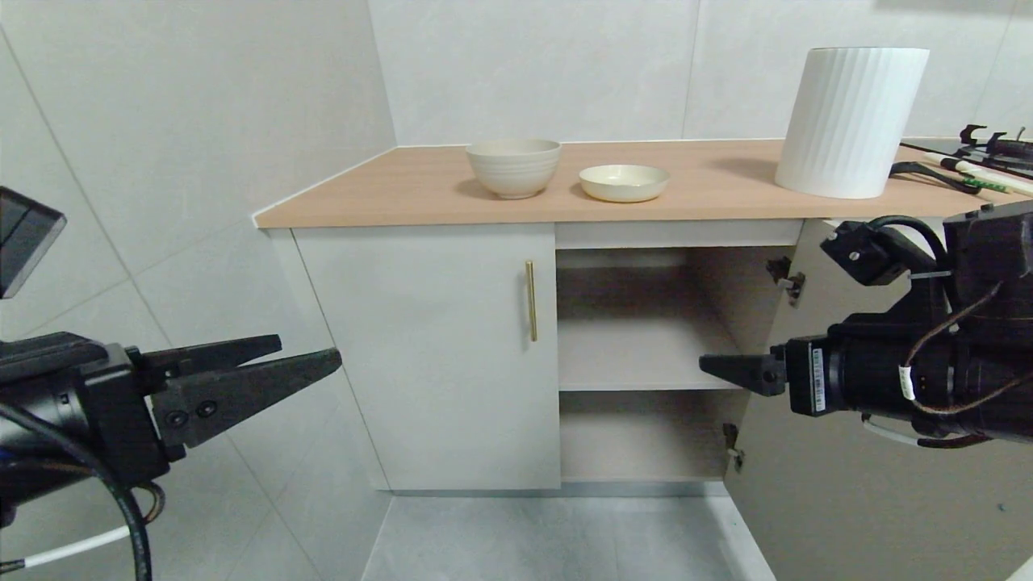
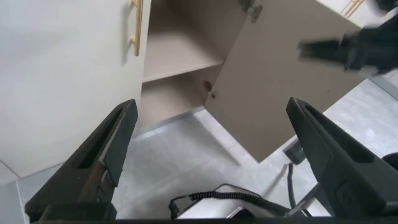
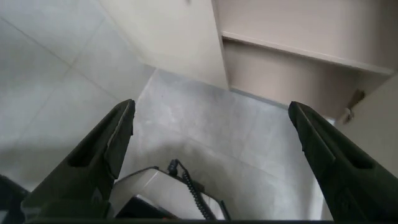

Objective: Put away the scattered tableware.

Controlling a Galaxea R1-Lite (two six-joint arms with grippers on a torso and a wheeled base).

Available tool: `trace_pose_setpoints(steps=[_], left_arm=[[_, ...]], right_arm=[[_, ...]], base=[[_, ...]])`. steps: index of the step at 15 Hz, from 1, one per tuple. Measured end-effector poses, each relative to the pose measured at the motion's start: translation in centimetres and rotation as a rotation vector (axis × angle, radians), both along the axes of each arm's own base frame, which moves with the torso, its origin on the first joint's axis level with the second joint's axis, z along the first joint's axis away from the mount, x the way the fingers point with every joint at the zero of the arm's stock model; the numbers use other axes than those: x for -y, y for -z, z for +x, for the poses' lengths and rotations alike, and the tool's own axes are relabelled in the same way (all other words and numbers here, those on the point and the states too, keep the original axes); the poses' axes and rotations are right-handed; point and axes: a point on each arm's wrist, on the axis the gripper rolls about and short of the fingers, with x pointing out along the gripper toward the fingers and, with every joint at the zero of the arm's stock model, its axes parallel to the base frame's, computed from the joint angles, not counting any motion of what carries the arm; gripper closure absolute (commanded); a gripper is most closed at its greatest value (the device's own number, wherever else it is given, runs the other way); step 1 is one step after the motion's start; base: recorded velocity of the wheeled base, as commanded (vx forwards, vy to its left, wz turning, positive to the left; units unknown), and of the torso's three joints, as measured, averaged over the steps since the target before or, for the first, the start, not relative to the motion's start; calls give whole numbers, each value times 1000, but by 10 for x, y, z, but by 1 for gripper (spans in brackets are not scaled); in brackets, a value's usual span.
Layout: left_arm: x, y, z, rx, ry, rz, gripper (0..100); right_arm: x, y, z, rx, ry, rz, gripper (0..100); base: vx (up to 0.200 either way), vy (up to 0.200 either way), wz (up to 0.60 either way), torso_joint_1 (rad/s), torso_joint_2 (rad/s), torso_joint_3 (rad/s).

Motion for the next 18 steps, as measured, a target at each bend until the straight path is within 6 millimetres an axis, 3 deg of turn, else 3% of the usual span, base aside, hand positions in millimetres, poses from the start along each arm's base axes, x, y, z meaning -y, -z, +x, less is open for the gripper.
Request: trace_pose_setpoints(steps=[6,18], left_arm=[[3,4,10,-20,-1,5,0],[4,5,14,-28,-3,1,0]], right_arm=[[4,-3,-7,4,-16,0,0],[7,2,-13,23,-46,-59,0]], base=[[0,0,0,0,0,0],[200,0,0,3,2,3]])
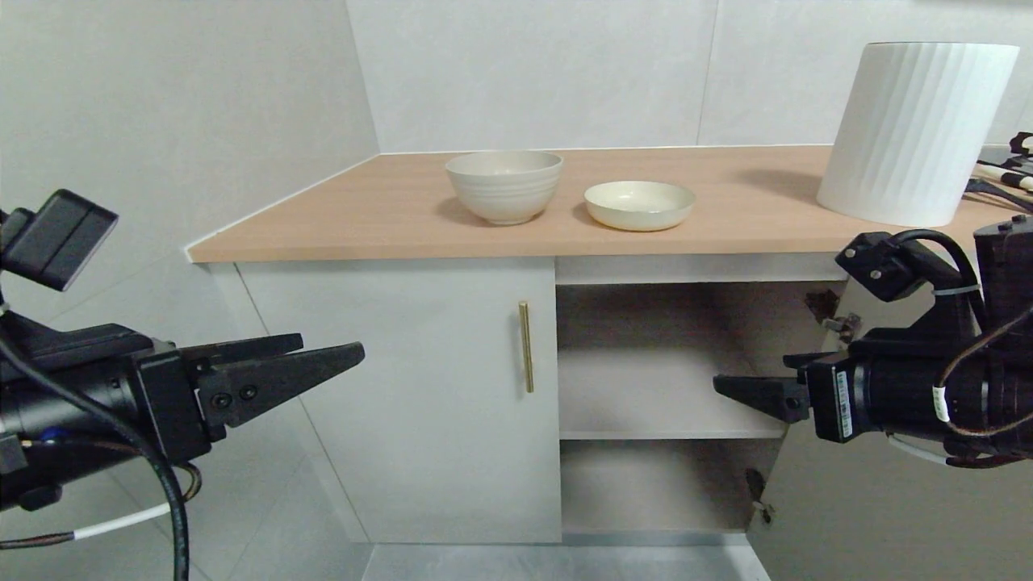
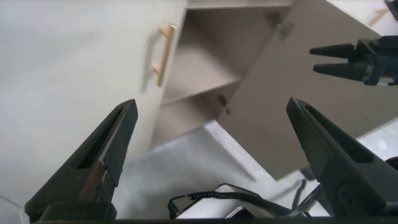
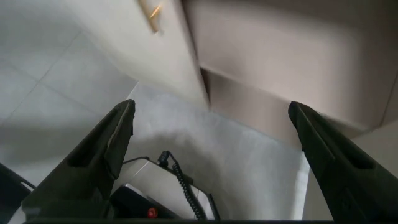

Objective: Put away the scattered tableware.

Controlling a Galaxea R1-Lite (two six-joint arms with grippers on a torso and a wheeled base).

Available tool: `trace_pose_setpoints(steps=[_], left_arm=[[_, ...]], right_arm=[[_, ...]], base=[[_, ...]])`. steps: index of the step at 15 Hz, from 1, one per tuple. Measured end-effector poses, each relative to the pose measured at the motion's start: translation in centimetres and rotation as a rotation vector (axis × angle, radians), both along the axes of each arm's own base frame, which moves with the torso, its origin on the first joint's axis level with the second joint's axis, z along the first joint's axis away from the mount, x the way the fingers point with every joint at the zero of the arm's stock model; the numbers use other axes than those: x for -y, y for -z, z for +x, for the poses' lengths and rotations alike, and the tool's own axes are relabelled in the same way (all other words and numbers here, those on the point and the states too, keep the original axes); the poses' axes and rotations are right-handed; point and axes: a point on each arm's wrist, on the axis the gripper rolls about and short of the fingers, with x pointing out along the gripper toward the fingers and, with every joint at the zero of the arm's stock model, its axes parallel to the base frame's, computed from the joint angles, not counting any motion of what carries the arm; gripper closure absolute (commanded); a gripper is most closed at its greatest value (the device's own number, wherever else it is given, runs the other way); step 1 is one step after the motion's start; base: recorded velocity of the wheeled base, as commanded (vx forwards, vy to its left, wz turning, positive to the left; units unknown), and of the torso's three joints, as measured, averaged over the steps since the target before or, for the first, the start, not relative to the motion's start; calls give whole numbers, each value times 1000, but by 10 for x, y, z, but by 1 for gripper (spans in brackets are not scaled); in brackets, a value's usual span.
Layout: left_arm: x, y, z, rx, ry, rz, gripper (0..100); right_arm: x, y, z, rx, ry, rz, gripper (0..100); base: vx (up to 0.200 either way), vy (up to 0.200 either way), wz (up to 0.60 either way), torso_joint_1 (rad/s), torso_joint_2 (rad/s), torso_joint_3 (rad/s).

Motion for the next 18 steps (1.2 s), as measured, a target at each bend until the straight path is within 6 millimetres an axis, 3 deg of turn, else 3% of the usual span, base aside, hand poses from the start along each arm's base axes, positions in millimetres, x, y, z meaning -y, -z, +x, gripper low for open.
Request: trace_pose_setpoints(steps=[6,14,18], left_arm=[[0,1,1,-6,-1,2,0],[0,1,1,-6,-2,2,0],[0,1,1,-7,-2,3,0]], right_arm=[[0,1,0,-2,0,-1,0],[0,3,1,-9,-1,-5,0],[-1,3,1,-12,-2,-6,0]], base=[[200,0,0,2,2,2],[0,0,0,0,0,0],[0,0,0,61,-223,-211]])
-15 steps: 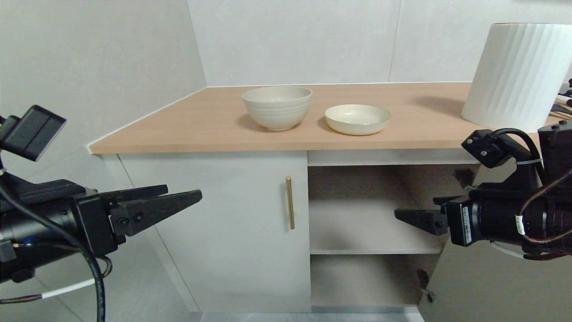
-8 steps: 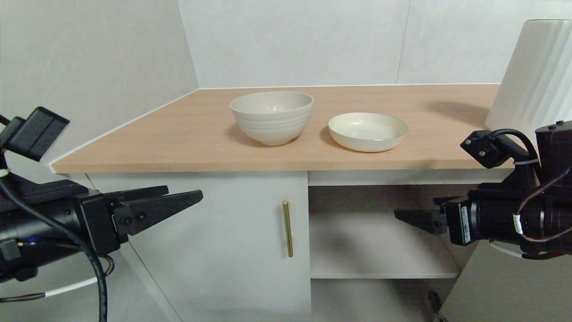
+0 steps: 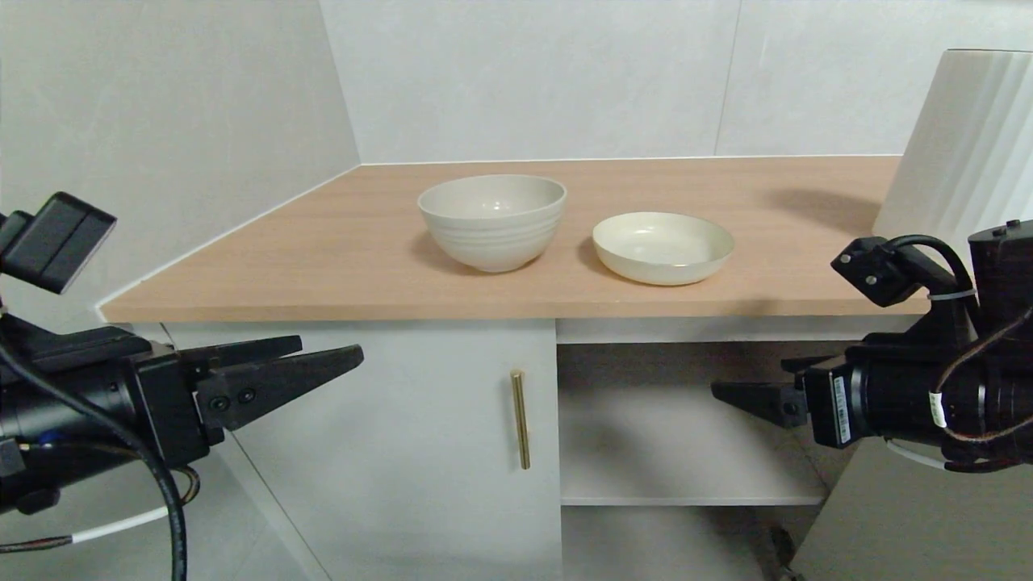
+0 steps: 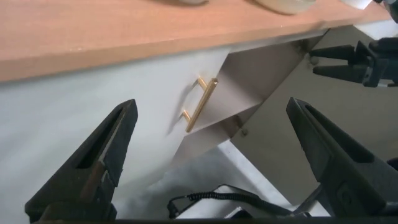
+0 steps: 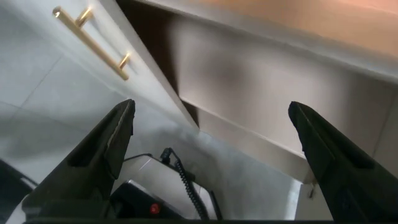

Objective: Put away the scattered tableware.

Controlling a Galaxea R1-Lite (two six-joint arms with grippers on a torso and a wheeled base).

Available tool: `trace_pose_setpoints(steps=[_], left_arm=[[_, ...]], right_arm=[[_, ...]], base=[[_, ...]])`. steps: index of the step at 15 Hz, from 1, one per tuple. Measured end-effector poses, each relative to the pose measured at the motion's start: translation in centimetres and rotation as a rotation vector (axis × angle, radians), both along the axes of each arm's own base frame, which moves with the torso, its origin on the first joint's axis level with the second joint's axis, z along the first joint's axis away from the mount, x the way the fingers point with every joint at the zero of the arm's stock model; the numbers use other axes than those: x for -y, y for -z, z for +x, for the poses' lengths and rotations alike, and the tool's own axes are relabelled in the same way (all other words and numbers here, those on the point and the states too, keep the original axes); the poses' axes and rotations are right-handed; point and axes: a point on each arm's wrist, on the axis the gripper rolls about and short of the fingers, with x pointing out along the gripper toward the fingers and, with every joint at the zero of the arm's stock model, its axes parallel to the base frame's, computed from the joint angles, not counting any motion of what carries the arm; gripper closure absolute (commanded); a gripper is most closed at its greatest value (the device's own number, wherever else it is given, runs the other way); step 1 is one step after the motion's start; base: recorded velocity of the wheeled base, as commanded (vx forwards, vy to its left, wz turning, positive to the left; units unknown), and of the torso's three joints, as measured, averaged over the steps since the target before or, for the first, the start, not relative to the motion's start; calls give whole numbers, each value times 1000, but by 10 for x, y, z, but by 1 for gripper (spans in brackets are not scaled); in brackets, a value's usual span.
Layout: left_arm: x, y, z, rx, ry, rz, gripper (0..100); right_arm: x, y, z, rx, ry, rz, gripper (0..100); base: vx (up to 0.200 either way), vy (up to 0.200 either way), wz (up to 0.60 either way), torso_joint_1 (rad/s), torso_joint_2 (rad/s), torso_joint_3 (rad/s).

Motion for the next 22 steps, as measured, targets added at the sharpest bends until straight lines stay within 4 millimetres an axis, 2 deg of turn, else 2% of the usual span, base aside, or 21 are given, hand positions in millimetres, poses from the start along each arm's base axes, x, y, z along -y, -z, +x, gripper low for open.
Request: trace_pose_setpoints(steps=[16,22], left_arm=[[1,3,4,-13,-1,6,0],[3,-9,11,-27,-3,12,0]], right_arm=[[-2,0,3,17,5,10,0],[-4,-6,21,89,28,57,0]], base=[[0,0,0,187,-485,-282],[0,0,0,33,-73,-40]])
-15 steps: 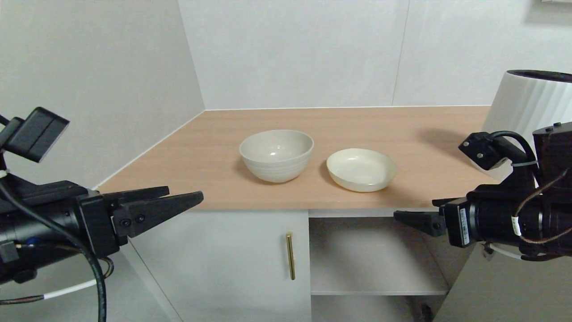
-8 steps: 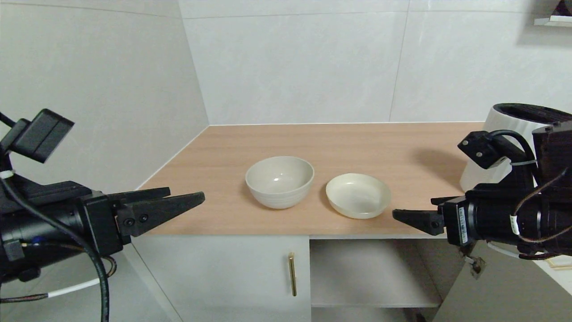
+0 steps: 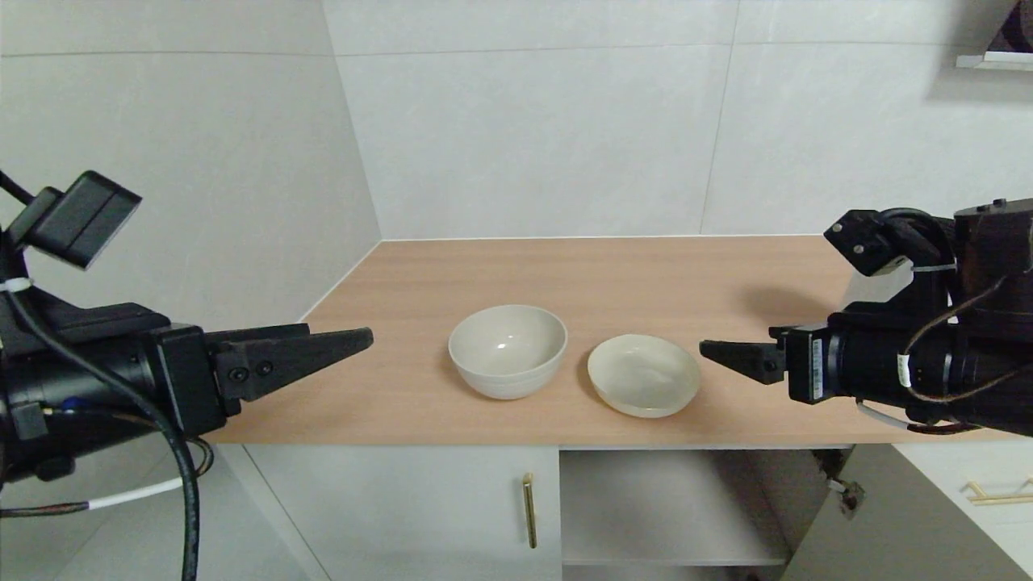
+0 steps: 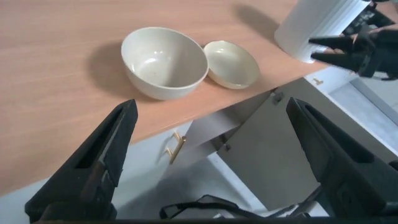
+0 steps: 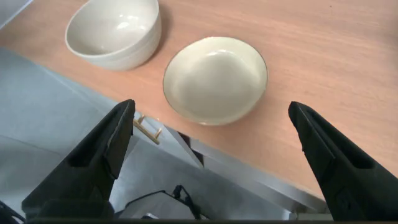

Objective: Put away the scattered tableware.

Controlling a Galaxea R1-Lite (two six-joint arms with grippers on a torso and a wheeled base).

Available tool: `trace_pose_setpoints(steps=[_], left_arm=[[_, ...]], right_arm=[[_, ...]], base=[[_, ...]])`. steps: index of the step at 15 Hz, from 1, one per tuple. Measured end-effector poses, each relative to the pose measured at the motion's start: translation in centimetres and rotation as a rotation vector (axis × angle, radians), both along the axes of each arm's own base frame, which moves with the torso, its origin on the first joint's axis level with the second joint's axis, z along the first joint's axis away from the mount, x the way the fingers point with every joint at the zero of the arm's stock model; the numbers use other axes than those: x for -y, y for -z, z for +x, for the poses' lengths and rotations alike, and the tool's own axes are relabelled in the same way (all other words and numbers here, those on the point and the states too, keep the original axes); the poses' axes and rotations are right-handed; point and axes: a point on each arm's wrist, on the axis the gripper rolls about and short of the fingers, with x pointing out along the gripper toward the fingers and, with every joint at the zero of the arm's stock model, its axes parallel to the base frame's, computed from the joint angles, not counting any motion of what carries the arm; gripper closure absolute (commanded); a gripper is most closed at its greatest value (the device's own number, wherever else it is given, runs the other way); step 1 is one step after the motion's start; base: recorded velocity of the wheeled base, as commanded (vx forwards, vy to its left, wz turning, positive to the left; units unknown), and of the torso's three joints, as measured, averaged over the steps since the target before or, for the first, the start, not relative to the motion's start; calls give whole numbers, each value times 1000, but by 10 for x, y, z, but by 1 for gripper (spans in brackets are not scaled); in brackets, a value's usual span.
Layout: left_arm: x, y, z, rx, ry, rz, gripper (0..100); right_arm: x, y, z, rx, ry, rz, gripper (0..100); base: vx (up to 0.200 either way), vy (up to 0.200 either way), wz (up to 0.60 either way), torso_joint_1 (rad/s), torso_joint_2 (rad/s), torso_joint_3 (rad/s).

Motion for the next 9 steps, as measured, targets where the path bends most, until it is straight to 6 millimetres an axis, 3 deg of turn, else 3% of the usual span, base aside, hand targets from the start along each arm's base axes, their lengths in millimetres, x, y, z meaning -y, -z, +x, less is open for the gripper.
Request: trace_pose_setpoints(steps=[6,9], left_arm=[[5,-8,18,-191,-41,60,0],[9,-6,33,-257,-128,38,0]], right_arm=[[-16,0,32,-214,125,63,0],[-23,3,48,-237,219,61,0]], base=[[0,0,0,0,0,0],[0,0,0,0,0,0]])
